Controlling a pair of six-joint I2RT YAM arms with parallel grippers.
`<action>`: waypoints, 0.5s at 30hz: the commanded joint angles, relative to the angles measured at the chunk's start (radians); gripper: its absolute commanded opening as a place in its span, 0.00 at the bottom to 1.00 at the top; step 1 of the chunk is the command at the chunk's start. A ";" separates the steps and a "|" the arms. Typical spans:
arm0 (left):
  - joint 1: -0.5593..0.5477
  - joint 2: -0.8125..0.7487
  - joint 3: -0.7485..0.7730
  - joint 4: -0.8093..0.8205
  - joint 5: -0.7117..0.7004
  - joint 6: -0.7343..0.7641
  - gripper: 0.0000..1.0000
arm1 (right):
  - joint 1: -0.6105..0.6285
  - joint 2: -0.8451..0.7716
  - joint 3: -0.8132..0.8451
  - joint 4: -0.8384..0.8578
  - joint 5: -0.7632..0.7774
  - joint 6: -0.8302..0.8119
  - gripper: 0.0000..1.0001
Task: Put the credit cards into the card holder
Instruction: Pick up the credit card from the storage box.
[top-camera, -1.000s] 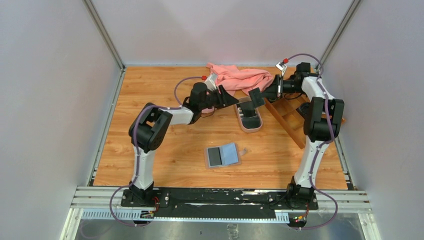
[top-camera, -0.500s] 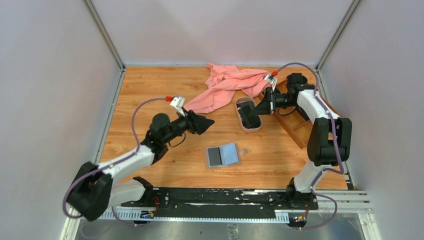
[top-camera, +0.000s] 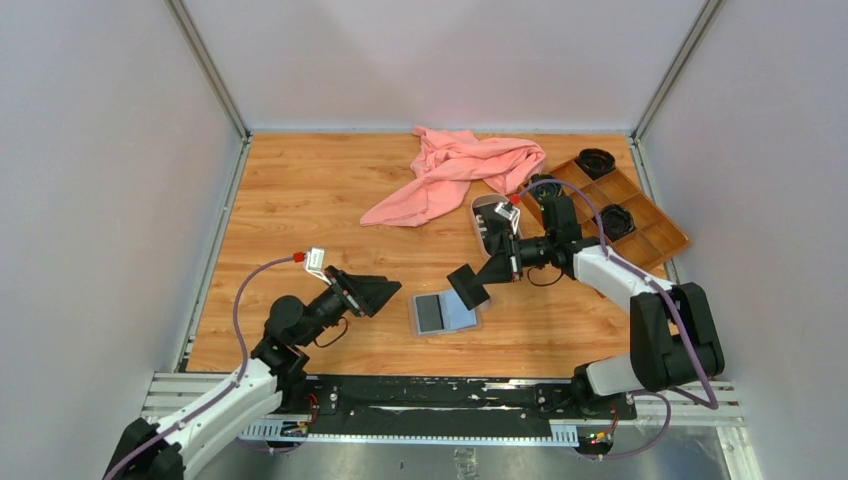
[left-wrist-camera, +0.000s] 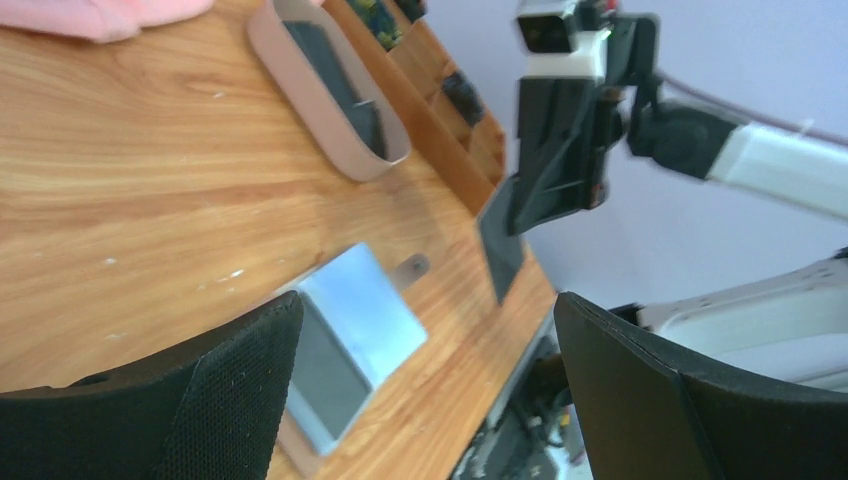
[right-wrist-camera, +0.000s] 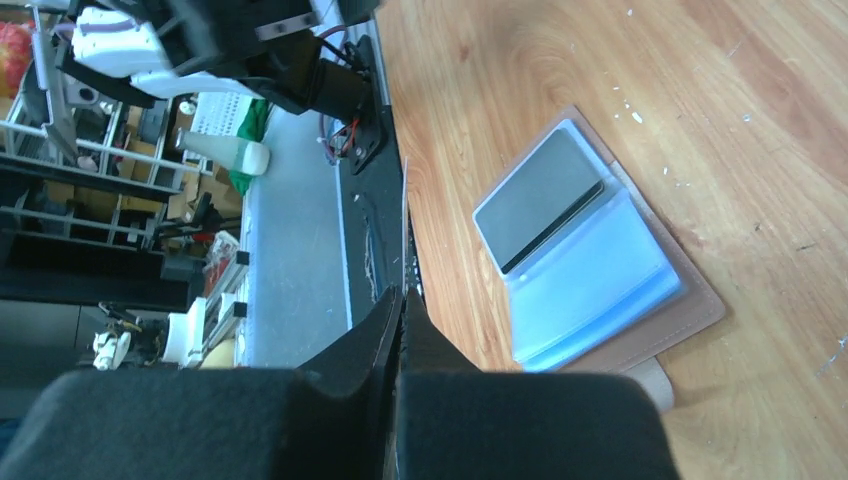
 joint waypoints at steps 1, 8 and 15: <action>-0.104 -0.140 -0.087 0.029 -0.144 -0.134 0.97 | 0.049 -0.034 -0.063 0.364 0.149 0.405 0.00; -0.323 -0.039 -0.038 0.049 -0.421 -0.152 0.83 | 0.121 0.023 -0.102 0.588 0.126 0.630 0.00; -0.353 0.355 -0.018 0.430 -0.435 -0.186 0.69 | 0.184 0.051 -0.078 0.589 0.092 0.613 0.00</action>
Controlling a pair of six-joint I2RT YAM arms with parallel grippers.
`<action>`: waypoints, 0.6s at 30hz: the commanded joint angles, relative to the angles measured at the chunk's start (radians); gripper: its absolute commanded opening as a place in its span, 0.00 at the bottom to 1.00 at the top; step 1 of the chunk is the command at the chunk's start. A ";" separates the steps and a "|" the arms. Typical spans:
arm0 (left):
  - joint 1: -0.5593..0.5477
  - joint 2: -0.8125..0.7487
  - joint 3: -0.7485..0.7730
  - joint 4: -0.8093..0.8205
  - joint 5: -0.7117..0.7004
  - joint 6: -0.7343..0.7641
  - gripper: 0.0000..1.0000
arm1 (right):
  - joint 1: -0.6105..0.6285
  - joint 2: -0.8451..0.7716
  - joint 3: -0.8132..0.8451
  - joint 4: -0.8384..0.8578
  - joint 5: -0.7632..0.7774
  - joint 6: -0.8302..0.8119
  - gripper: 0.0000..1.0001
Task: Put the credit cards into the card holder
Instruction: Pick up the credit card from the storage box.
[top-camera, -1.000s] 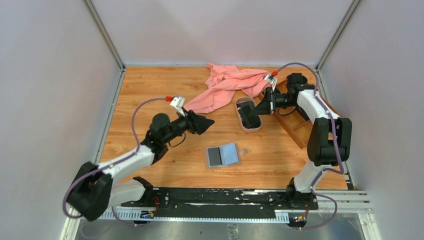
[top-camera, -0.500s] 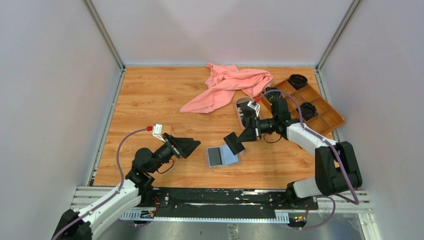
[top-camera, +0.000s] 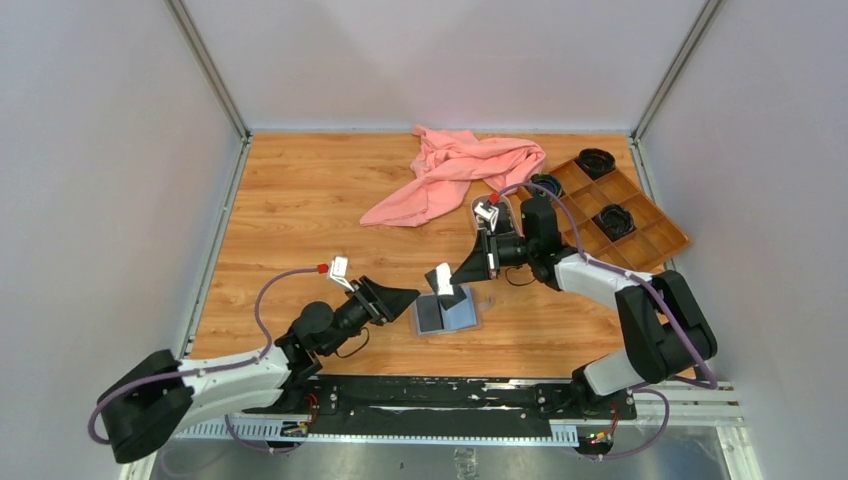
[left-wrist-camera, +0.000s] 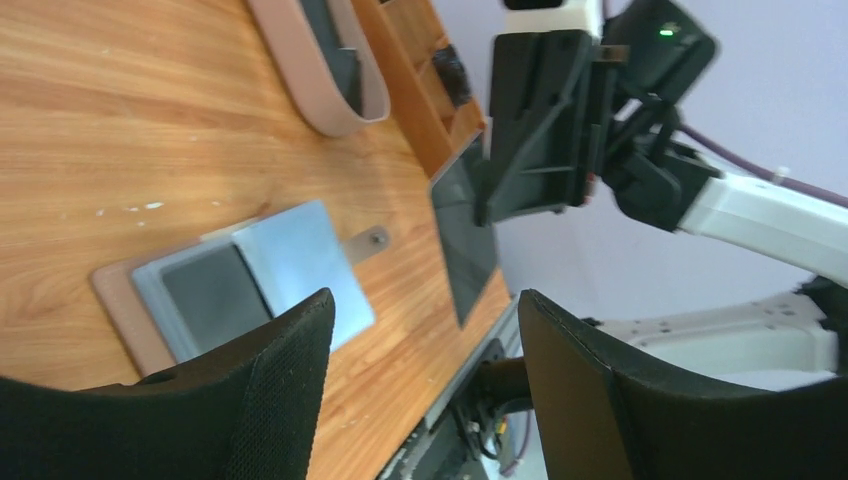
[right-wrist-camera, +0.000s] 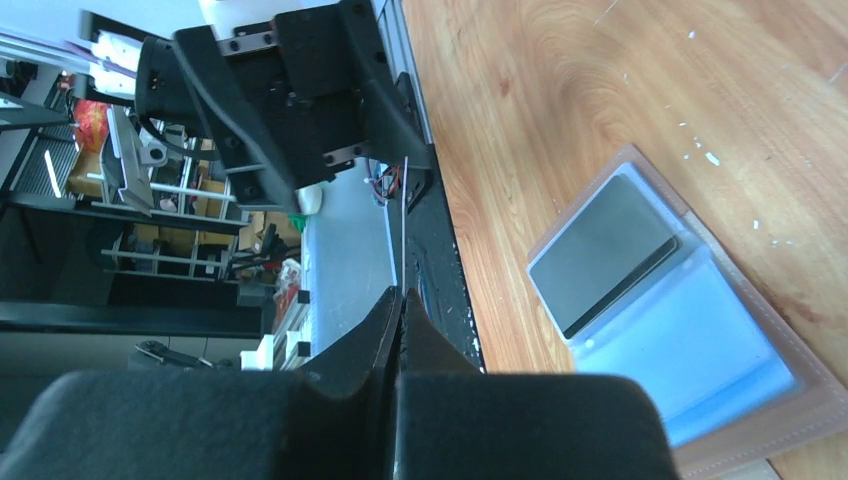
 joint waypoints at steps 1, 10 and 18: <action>-0.008 0.212 -0.024 0.354 -0.059 -0.026 0.67 | 0.035 0.008 0.014 0.044 -0.027 0.026 0.00; -0.009 0.635 0.053 0.735 0.092 -0.096 0.48 | 0.063 0.024 0.029 0.021 -0.055 -0.004 0.00; -0.009 0.575 0.042 0.733 0.063 -0.075 0.42 | 0.070 0.031 0.037 -0.001 -0.061 -0.025 0.00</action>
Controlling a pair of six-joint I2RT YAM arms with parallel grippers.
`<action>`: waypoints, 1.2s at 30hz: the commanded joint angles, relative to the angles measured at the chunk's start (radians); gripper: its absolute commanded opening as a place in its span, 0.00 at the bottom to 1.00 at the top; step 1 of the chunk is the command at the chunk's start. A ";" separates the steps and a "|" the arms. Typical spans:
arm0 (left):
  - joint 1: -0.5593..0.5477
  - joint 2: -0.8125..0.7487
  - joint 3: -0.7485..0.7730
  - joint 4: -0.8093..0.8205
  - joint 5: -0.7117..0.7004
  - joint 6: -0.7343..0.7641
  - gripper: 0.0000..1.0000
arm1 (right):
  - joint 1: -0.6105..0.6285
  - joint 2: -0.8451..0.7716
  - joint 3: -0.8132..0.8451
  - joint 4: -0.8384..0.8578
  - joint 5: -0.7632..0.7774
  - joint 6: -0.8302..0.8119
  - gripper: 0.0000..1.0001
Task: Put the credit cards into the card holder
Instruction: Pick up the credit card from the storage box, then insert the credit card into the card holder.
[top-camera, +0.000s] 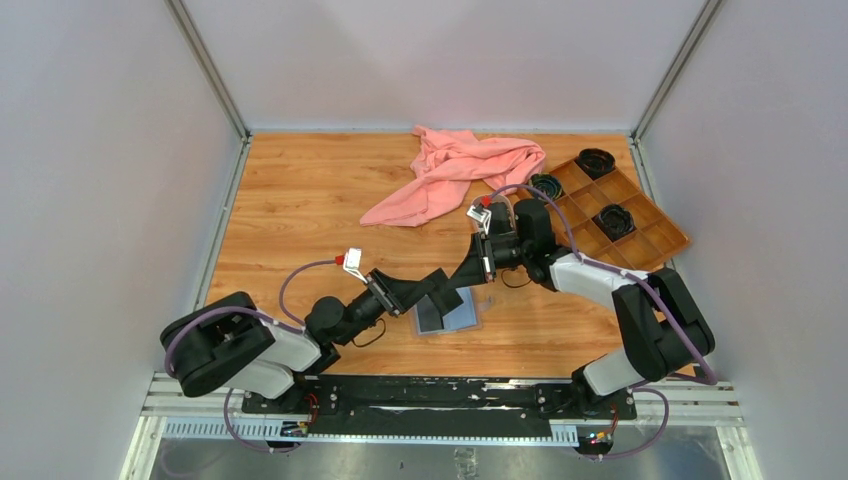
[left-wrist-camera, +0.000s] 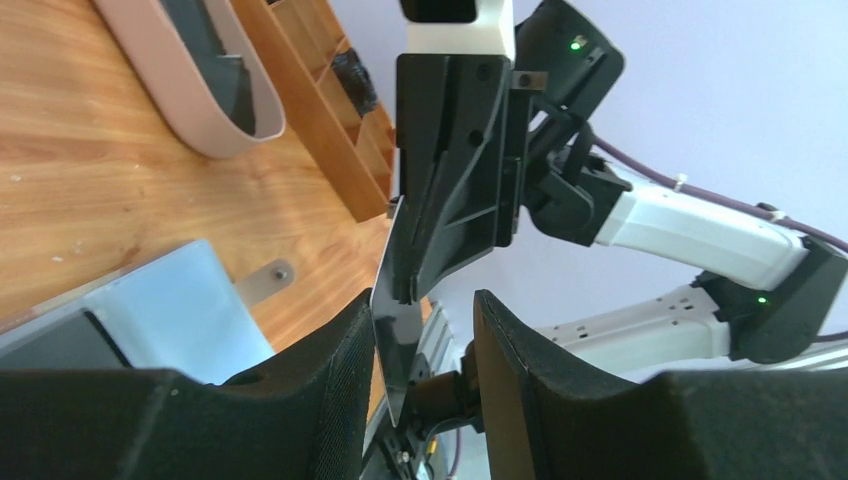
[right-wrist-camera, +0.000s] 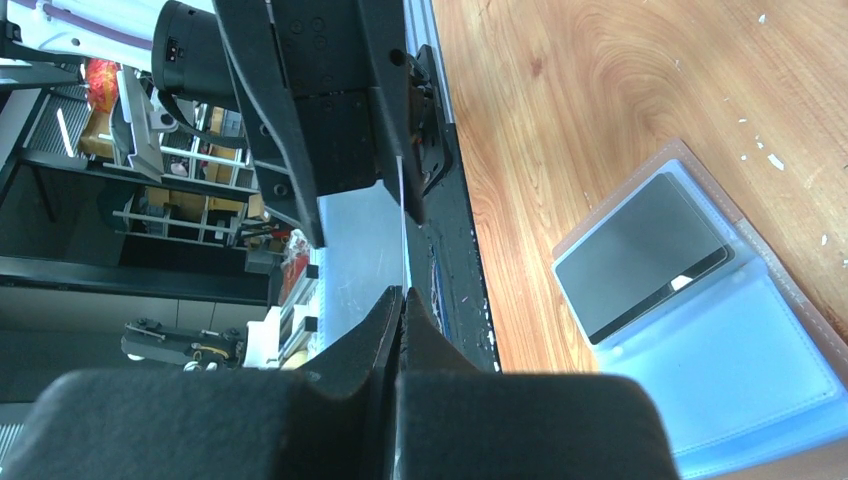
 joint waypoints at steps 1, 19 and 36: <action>-0.007 -0.041 -0.016 0.066 -0.017 0.020 0.40 | 0.019 0.012 0.029 -0.013 -0.032 -0.023 0.00; 0.011 -0.026 0.002 0.060 0.078 0.076 0.00 | 0.049 0.019 0.070 -0.159 -0.056 -0.192 0.00; 0.116 -0.135 0.030 -0.329 0.365 0.270 0.00 | 0.006 -0.190 0.259 -1.178 0.222 -1.614 0.64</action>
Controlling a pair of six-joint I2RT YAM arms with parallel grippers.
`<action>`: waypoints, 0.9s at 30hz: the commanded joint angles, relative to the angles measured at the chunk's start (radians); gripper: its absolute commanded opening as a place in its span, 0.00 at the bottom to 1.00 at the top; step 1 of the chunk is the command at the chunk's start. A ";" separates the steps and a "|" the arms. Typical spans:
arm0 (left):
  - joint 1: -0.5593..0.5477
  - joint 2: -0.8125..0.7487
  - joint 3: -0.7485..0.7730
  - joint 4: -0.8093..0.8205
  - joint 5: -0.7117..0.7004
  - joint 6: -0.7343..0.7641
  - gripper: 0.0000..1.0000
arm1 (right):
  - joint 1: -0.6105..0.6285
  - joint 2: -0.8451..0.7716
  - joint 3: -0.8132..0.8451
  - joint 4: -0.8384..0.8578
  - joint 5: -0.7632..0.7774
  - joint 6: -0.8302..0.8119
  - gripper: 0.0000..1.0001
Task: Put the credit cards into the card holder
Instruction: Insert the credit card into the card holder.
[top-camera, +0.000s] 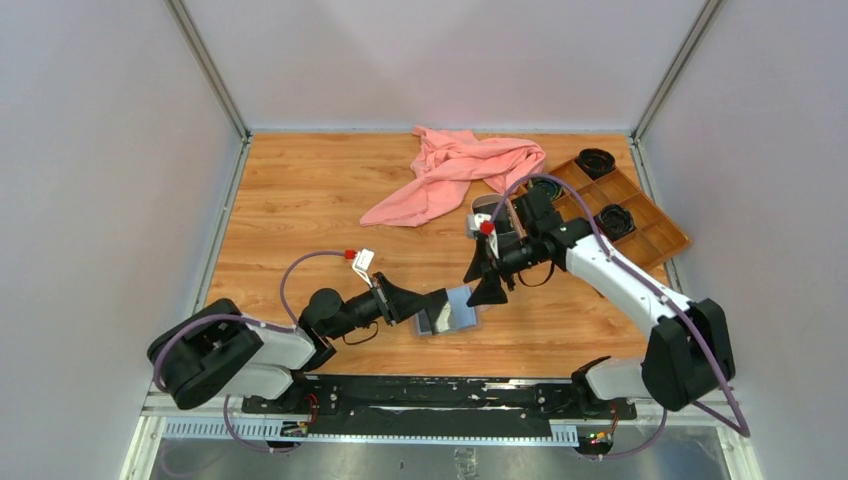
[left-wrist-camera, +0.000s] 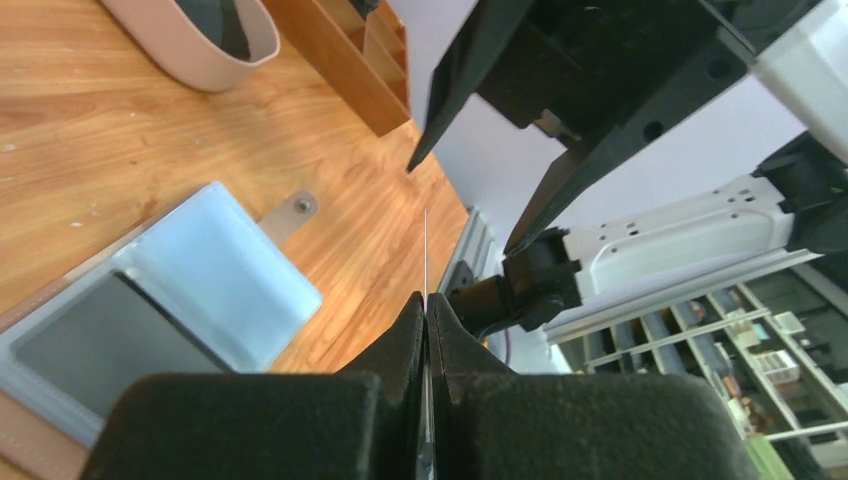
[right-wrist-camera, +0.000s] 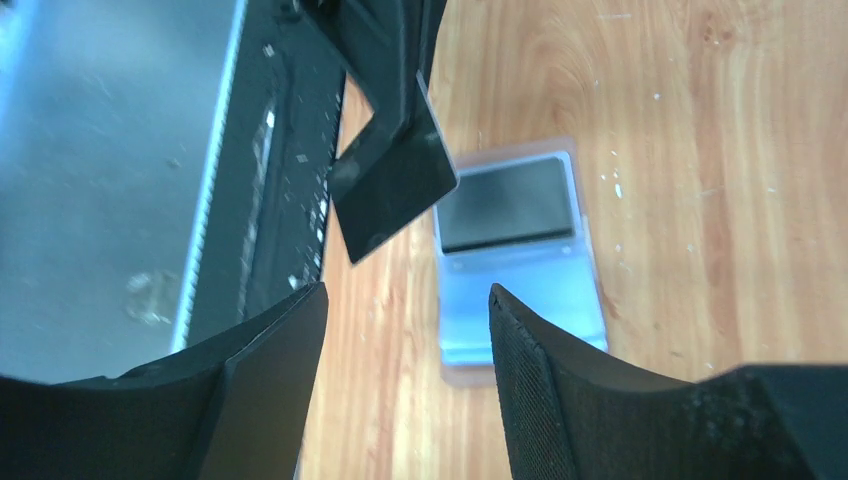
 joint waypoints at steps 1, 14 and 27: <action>0.009 -0.106 0.047 -0.289 0.031 0.147 0.00 | -0.016 -0.099 -0.081 -0.169 0.107 -0.415 0.63; 0.022 0.038 0.068 -0.157 -0.087 0.125 0.00 | 0.158 -0.145 -0.259 0.088 0.408 -0.674 0.41; 0.102 0.361 0.030 0.157 -0.078 0.011 0.00 | 0.283 0.012 -0.241 0.161 0.625 -0.638 0.28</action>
